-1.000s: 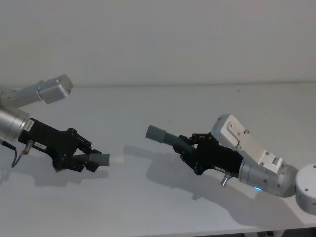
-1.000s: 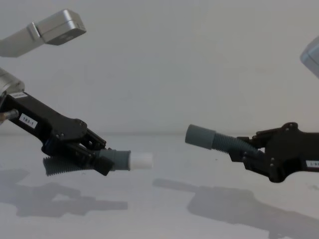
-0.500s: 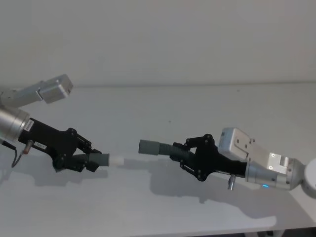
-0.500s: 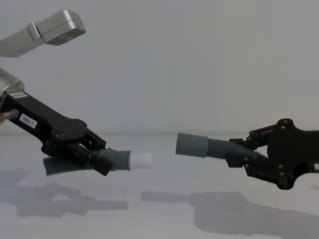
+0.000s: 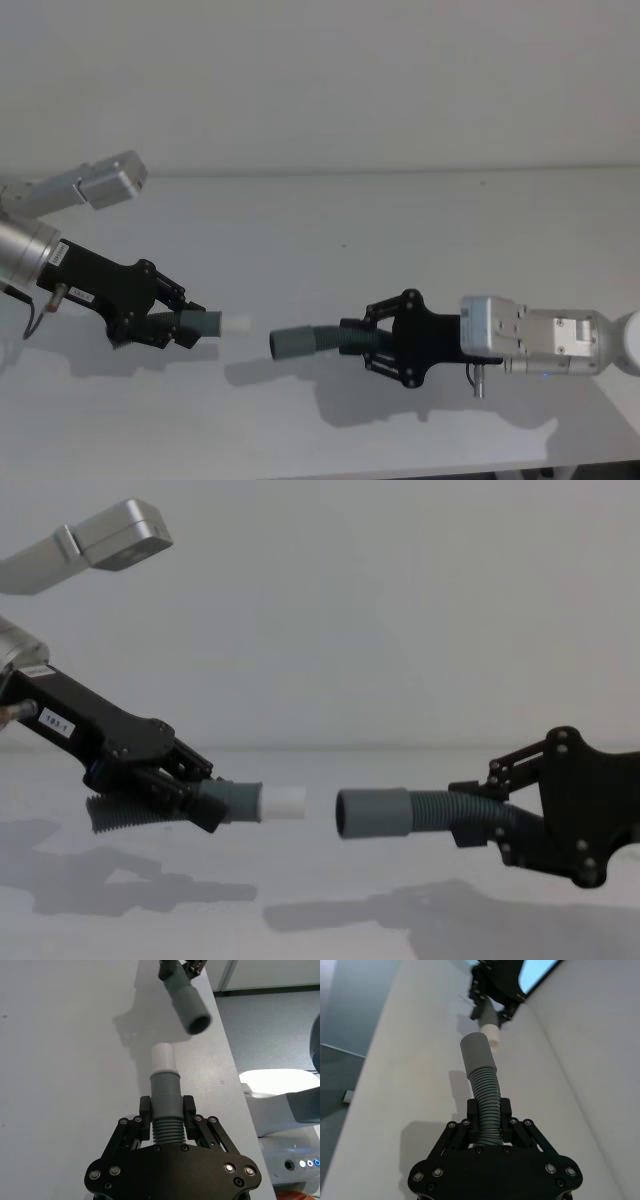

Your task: Use both hands to pick up one end of the pipe from the table, align the ends, and insert them.

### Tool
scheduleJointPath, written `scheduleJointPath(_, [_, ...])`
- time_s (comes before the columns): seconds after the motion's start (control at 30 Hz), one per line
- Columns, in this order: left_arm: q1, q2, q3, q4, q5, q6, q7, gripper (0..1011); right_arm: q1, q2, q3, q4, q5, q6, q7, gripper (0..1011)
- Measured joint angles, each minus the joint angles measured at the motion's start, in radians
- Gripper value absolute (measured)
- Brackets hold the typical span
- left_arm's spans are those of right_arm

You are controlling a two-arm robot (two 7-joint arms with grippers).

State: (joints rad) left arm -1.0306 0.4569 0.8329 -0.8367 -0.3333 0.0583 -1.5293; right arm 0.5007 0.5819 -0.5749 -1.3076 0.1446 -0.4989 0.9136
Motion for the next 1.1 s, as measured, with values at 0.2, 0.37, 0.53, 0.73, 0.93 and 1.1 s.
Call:
scheduleJointPath(0.2, [0.000, 0.000, 0.000, 0.000, 0.000, 0.000, 0.000, 351, 0.043, -0.010, -0.034, 0.051, 0.021, -0.108, 0.084, 225])
scheduleJointPath(0.37, [0.000, 0.000, 0.000, 0.000, 0.000, 0.000, 0.000, 351, 0.063, -0.018, -0.048, 0.074, 0.032, -0.156, 0.119, 225])
scheduleJointPath(0.53, [0.000, 0.000, 0.000, 0.000, 0.000, 0.000, 0.000, 351, 0.081, -0.028, -0.061, 0.100, 0.034, -0.198, 0.136, 225])
scheduleJointPath(0.73, [0.000, 0.000, 0.000, 0.000, 0.000, 0.000, 0.000, 351, 0.093, -0.034, -0.066, 0.119, 0.024, -0.224, 0.137, 225])
scheduleJointPath(0.93, [0.000, 0.000, 0.000, 0.000, 0.000, 0.000, 0.000, 351, 0.099, -0.032, -0.068, 0.128, 0.009, -0.233, 0.128, 225])
scheduleJointPath(1.1, [0.000, 0.000, 0.000, 0.000, 0.000, 0.000, 0.000, 351, 0.101, -0.025, -0.069, 0.128, -0.004, -0.232, 0.119, 225])
